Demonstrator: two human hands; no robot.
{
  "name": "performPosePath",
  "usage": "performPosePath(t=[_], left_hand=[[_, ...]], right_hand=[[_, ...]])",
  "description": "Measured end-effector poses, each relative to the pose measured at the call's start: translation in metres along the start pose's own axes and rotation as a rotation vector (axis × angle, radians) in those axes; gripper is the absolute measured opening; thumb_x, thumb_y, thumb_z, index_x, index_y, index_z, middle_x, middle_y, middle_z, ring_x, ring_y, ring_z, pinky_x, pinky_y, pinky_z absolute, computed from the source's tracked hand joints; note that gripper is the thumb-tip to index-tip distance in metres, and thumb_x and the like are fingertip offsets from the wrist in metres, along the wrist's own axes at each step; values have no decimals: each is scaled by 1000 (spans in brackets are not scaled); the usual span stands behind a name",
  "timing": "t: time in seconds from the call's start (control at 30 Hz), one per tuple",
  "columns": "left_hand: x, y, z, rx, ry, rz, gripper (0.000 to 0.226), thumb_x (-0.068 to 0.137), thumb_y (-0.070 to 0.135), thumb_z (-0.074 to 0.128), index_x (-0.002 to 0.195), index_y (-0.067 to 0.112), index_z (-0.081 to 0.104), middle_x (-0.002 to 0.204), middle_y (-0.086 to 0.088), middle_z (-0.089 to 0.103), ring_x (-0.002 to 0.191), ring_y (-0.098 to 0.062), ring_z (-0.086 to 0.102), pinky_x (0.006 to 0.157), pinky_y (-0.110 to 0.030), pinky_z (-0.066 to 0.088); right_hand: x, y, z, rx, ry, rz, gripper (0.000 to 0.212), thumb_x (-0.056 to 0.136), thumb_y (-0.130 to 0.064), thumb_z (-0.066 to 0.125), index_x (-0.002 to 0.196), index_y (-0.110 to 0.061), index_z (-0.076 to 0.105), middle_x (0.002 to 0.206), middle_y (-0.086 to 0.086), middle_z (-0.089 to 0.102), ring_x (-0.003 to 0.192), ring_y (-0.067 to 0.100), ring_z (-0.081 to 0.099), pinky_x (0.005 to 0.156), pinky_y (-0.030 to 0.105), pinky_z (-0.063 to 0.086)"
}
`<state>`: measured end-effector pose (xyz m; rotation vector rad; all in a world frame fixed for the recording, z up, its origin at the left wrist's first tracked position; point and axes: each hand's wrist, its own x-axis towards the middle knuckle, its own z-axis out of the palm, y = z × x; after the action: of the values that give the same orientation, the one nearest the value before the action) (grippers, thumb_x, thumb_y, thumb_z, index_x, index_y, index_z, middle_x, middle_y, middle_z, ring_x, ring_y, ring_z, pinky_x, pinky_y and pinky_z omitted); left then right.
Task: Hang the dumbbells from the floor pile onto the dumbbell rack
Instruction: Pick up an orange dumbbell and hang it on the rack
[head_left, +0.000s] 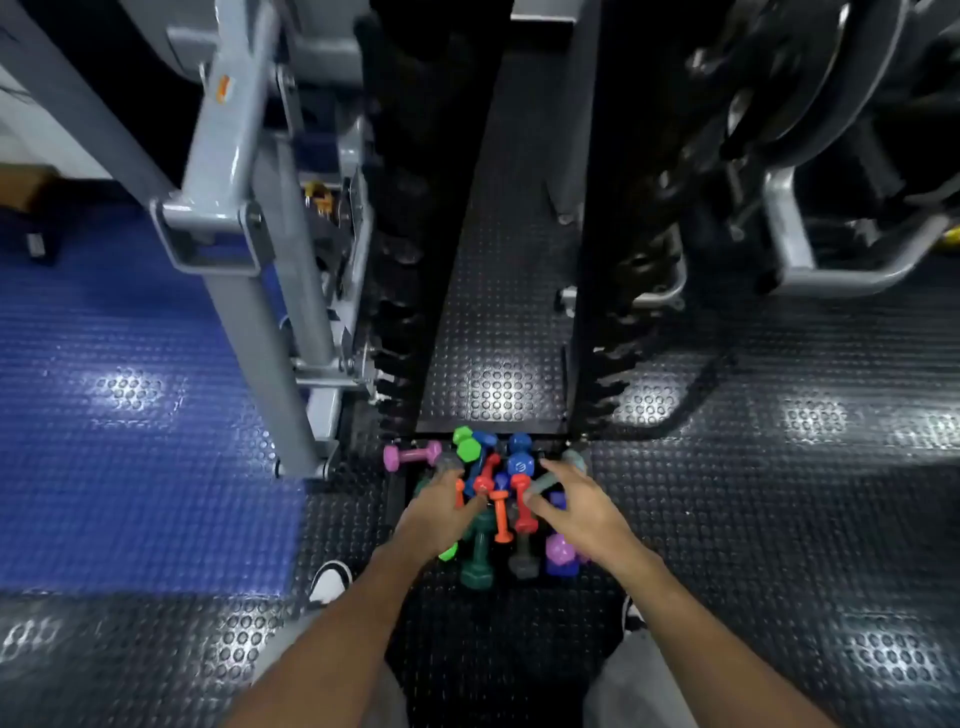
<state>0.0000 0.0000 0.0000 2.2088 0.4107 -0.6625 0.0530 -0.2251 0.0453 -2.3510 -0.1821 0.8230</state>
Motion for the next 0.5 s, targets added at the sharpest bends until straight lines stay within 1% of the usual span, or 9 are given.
performPosePath(t=[0.03,0.1,0.17,0.27,0.33,0.37,0.4,0.43,0.5], left_hand=[[14,-14,14,-24,-11,-30,64,91,57,59,141,17,52,133,-5,61,119,-28,60,98,-42,50],[37,-34,32,-61,-36,-84,66,82,62,60,132,19,57,124,-5,66,113,-27,64,96,-44,52],[66,-59,56,-74,-59,-123,63,77,63,56,124,21,59,116,-6,68,109,-29,65,94,-44,53],[106,-88,92,-88,-104,-176,53,87,57,58,124,18,55,117,-9,67,109,-31,63,92,-40,51],[133,-110,114,-86,-95,-205,61,84,62,56,127,18,54,117,-10,66,111,-34,63,96,-43,52],[145,-119,126,-84,-87,-215,67,82,64,56,132,19,52,121,-11,65,113,-35,62,98,-43,51],[156,-128,138,-88,-82,-214,67,85,60,58,136,19,51,125,-11,64,116,-35,61,99,-41,50],[166,-136,149,-98,-79,-207,61,90,53,61,137,16,52,126,-11,64,117,-34,60,96,-37,48],[179,-148,166,-108,-76,-196,42,95,40,64,127,14,57,119,-11,65,115,-32,61,86,-33,45]], right_hand=[[14,13,18,16,-6,3,72,87,-65,61,143,-18,54,137,-1,60,135,17,50,110,30,40],[39,29,40,-8,-44,40,56,93,-49,66,135,-12,59,132,9,60,126,25,55,103,34,42],[67,52,67,-52,-90,70,51,96,-43,65,136,-13,59,134,12,59,127,28,54,103,35,41],[111,90,105,-86,-106,92,52,95,-43,65,138,-16,58,137,13,59,129,31,54,105,38,42],[140,115,127,-112,-102,112,48,95,-42,64,135,-15,59,134,15,61,126,33,56,101,40,46],[154,126,137,-129,-105,110,46,96,-41,63,133,-15,60,131,15,63,123,34,58,99,40,47],[168,138,150,-147,-107,108,43,96,-41,62,131,-16,60,128,14,64,120,34,60,96,39,48],[180,148,160,-161,-107,102,41,95,-41,62,128,-16,61,125,13,65,118,34,61,94,38,47],[200,161,177,-193,-105,99,40,94,-38,62,127,-16,63,125,14,65,117,33,62,93,35,46]])
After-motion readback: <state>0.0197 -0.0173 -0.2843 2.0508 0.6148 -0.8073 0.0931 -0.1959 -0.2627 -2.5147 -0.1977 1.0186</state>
